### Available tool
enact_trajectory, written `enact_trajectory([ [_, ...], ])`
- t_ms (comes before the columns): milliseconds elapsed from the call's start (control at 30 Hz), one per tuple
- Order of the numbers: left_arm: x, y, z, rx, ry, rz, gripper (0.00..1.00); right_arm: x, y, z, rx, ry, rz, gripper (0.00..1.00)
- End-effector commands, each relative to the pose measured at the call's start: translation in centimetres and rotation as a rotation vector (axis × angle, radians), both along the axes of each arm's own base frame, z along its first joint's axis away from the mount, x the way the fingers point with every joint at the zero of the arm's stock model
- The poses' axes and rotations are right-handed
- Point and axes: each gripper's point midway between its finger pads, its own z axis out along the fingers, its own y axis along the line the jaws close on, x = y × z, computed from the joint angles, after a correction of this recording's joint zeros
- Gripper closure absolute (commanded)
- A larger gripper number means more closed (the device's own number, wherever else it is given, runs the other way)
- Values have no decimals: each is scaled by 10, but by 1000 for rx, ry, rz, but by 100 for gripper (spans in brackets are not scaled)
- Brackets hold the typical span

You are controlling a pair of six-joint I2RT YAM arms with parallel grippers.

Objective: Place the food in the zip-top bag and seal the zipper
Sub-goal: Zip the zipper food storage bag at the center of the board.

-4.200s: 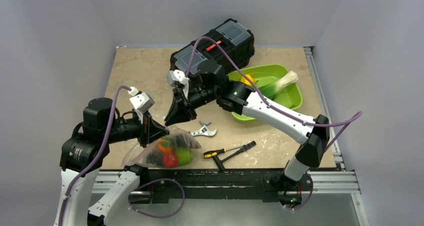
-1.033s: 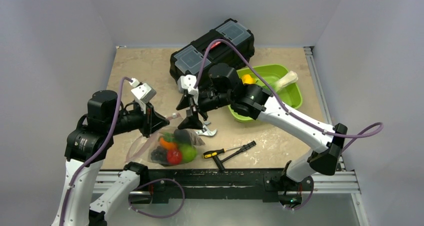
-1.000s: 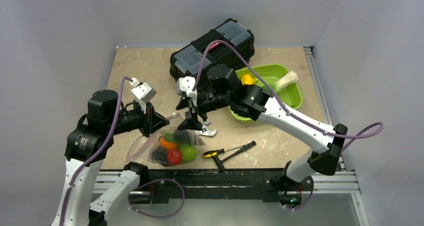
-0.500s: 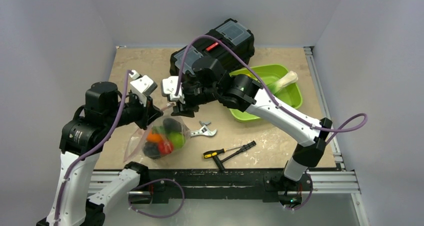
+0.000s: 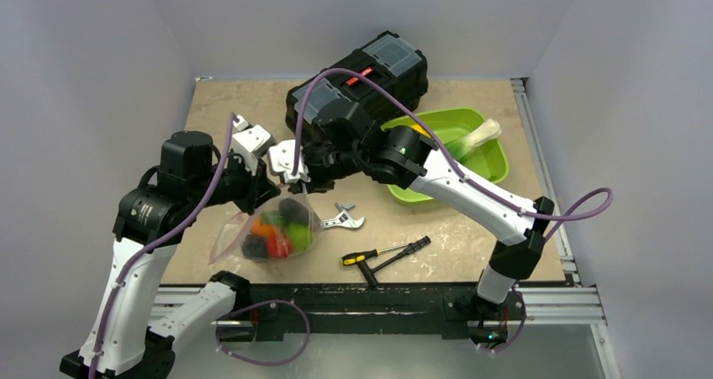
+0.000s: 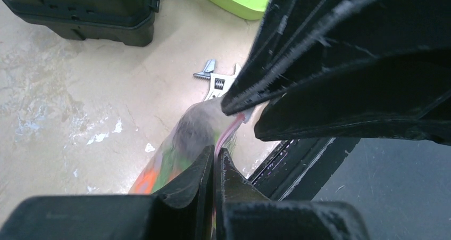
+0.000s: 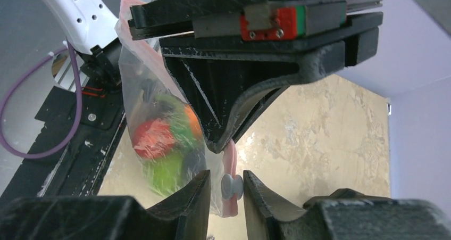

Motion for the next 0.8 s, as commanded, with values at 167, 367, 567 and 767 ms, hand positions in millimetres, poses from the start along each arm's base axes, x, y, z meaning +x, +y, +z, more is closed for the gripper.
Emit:
enact_trajectory([
  [167, 7, -8, -5, -4, -18, -36, 100, -5, -14, 21, 2, -61, -19, 74],
  [367, 4, -12, -4, -24, -18, -59, 100, -5, -14, 20, -1, -63, -21, 77],
  [567, -2, -16, -1, -46, -35, -99, 100, -6, -10, 12, -22, -61, 3, 97],
  [767, -8, -20, 3, -67, -51, -138, 100, -17, -1, 11, 9, -41, 73, 100],
])
